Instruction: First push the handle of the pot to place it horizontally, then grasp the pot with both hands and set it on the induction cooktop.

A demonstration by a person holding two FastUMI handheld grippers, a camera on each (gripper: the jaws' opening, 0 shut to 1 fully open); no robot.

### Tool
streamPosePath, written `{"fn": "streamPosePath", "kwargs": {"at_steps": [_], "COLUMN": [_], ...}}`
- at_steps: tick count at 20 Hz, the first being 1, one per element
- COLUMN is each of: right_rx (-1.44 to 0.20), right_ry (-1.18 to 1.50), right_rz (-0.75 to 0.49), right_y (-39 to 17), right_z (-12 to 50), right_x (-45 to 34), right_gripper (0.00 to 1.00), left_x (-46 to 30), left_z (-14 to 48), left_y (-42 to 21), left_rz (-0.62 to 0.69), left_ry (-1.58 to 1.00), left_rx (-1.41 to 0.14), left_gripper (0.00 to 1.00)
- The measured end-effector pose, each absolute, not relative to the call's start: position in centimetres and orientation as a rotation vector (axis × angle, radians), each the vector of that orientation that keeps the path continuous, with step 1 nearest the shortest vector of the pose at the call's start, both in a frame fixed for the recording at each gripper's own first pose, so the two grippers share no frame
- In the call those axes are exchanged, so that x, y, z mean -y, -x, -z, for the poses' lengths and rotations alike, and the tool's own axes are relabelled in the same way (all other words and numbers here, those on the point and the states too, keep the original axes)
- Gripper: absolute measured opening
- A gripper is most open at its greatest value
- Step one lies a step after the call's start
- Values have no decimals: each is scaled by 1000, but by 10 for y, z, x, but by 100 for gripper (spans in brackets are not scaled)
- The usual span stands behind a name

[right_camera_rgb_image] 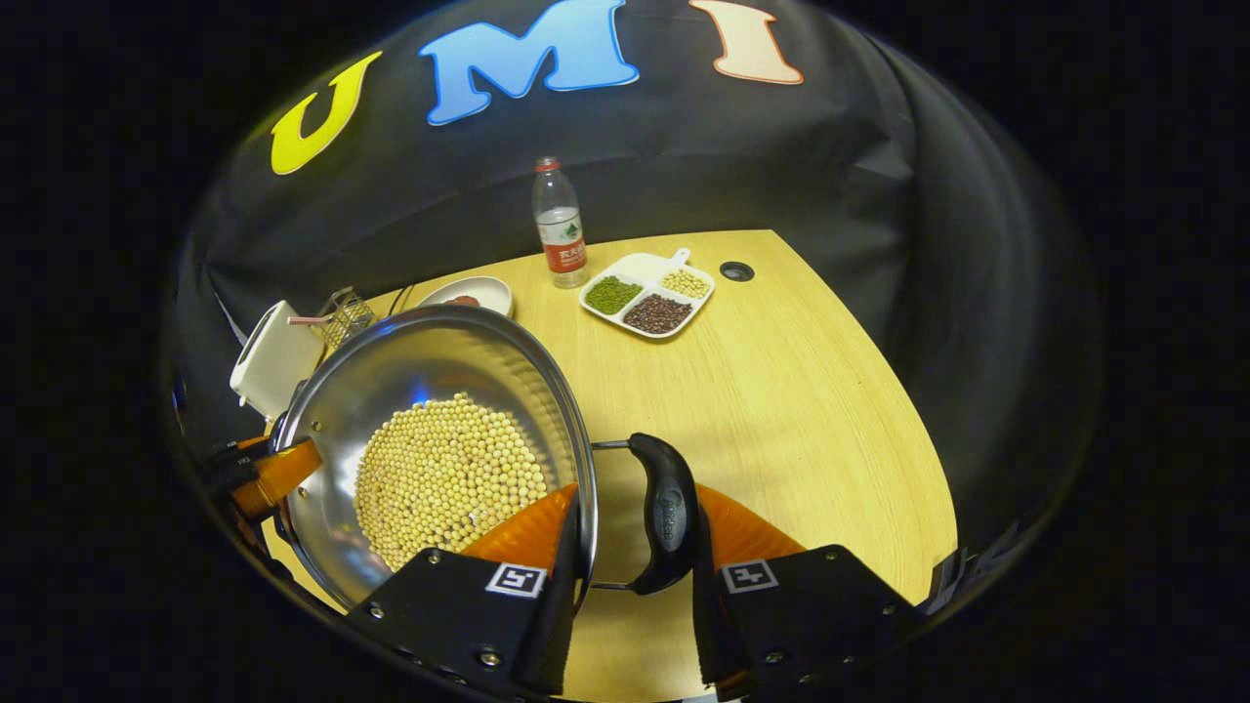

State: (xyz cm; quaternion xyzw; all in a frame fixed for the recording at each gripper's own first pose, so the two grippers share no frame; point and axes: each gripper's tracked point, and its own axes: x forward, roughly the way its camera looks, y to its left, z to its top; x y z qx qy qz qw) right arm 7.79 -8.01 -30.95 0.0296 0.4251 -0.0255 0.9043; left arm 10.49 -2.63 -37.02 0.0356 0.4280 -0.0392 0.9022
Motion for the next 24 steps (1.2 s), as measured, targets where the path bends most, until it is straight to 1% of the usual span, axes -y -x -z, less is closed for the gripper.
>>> {"fn": "streamPosePath", "kwargs": {"at_steps": [1,2,3,4,12,13,14,15,18,19,20,23,24], "right_rx": [-876,-875,-875,-877,-887,-886,-888,-890,-893,-894,-896,-883,-878], "right_ry": [-63,-62,-63,-63,-46,-42,-37,-36,-33,-31,-31,-28,-20], "right_rz": [48,44,40,36,1,-1,-5,-9,-23,-28,-32,-40,-44], "right_y": [-78,-76,-76,-75,-79,-81,-82,-84,-91,-94,-96,-103,-104], "right_z": [308,306,306,306,310,311,313,314,317,318,319,320,321], "right_x": [71,60,51,42,-23,-31,-38,-46,-69,-76,-83,-101,-106], "right_gripper": [51,51,51,51,51,51,51,51,51,51,51,51,51], "left_x": [18,7,-3,-13,-82,-91,-100,-109,-133,-141,-148,-166,-172], "left_z": [364,358,354,354,349,350,352,351,352,352,352,353,353], "left_y": [-104,-102,-101,-98,-91,-90,-91,-91,-94,-96,-96,-100,-100], "left_rz": [77,75,71,67,27,20,13,6,-8,-13,-18,-37,-43], "left_ry": [-71,-68,-67,-66,-50,-45,-43,-42,-41,-40,-37,-25,-17], "left_rx": [-883,-877,-875,-875,-870,-875,-876,-875,-874,-873,-875,-878,-879], "left_gripper": [66,63,63,66,66,63,63,66,66,70,63,63,66]}}
